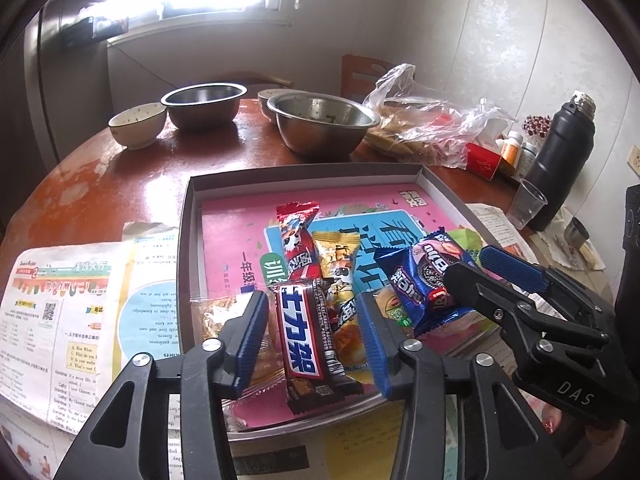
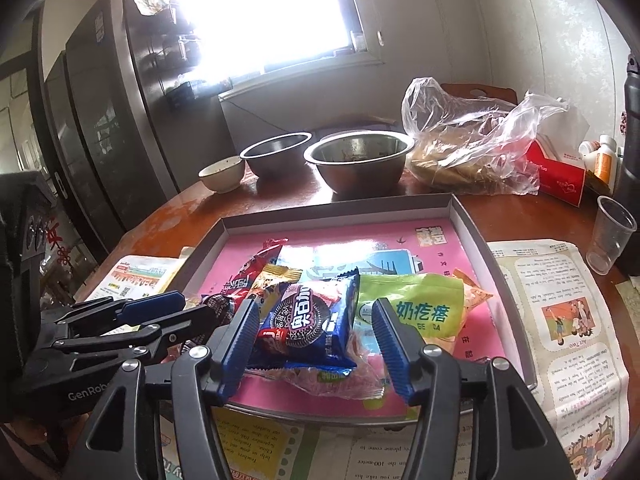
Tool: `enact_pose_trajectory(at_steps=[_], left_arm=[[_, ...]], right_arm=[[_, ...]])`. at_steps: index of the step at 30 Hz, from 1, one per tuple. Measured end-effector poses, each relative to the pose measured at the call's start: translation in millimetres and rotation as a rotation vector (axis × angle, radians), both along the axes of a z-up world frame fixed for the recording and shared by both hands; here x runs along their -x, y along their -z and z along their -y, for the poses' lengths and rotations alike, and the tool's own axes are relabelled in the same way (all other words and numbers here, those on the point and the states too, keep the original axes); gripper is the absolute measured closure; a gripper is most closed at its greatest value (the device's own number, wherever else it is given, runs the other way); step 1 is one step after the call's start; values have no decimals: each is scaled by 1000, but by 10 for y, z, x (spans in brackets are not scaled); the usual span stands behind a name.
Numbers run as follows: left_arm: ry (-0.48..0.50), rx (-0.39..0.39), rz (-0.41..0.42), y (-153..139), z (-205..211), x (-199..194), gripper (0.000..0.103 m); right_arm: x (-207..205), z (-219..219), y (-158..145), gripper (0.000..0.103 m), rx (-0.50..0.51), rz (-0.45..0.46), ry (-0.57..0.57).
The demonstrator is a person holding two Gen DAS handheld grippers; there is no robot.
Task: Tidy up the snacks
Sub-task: 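Lower both snacks into the tray and open both grippers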
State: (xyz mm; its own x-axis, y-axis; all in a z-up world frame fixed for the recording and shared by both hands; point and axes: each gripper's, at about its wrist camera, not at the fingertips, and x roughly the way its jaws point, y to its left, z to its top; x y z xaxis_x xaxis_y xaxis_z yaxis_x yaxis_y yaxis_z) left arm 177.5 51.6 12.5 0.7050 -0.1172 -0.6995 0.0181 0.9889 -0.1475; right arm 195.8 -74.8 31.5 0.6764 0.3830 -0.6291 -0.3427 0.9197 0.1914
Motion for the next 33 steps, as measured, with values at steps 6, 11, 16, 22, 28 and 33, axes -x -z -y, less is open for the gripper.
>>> enact_pose_trajectory(at_steps=[6,11,16,22,28,33], left_arm=[[-1,-10,24,-93,14,53,43],[-2,-13,36,-133,18,87,38],[-6,-13,43,-169,8,114,33],[-15,-20,65,-260,-1,184,28],[-15,-61,80,-335,92,330,23],[-10,-62,92,-345,179,554,22]], right_arm=[[58,71,-91,37,-10,27,17],[78,112,-120,36,-11,30,31],[100,147,-151,31,-14,41,44],[147,200,-232,30,-21,66,65],[310,220,-333,22,5,100,77],[456,252,-354,17,45,117,101]])
